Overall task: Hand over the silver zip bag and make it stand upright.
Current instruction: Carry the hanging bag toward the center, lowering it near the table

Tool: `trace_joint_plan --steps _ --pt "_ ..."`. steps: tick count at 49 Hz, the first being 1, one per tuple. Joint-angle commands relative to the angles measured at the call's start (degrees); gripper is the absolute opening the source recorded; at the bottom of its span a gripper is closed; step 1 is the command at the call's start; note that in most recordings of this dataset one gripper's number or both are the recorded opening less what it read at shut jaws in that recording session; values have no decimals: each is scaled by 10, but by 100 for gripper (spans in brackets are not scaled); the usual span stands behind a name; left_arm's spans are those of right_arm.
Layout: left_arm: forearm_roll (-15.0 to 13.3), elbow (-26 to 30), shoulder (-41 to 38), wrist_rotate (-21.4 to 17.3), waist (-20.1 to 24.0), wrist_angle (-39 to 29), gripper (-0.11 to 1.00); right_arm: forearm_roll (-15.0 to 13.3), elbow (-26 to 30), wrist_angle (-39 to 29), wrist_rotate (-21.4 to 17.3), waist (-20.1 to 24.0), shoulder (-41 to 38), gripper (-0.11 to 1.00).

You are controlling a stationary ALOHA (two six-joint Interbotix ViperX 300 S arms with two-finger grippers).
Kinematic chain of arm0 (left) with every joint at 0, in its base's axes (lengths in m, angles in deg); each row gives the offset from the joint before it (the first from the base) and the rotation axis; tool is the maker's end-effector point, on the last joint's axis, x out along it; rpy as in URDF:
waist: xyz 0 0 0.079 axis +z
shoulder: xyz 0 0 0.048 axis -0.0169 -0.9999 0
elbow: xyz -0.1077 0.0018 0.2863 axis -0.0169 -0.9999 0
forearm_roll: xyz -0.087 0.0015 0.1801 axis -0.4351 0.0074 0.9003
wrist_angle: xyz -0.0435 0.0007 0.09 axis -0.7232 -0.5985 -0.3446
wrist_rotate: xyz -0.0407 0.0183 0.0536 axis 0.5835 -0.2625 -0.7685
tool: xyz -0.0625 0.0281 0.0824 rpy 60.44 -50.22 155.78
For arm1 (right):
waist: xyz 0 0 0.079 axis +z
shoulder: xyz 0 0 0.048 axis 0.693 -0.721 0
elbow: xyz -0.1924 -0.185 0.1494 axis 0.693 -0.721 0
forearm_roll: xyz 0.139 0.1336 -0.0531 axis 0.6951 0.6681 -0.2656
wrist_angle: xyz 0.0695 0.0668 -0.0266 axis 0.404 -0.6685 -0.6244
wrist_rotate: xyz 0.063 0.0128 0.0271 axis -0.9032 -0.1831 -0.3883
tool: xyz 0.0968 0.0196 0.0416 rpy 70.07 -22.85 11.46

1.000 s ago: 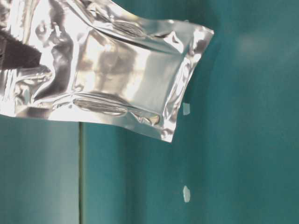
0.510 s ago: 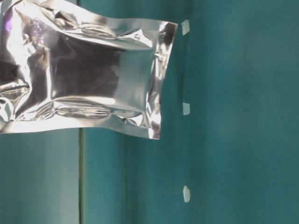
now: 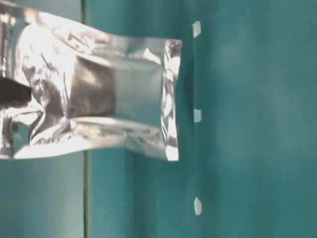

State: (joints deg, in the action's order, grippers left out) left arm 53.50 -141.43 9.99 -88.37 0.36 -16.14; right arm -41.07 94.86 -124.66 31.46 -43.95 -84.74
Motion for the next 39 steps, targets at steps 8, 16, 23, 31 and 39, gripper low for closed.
trace_joint_plan --steps 8,16,23,31,39 --pt "2 0 32 10 1 -28 1 -4 25 9 7 3 -4 0" --pt "2 -6 50 12 2 -35 1 -5 35 9 8 4 -18 0" --pt "2 -10 57 14 1 -44 1 -5 46 5 10 6 -32 0" --pt "2 -18 54 25 2 -44 1 -5 46 6 15 8 -40 0" --pt "2 -23 44 42 3 -44 1 -9 45 4 18 8 -42 0"
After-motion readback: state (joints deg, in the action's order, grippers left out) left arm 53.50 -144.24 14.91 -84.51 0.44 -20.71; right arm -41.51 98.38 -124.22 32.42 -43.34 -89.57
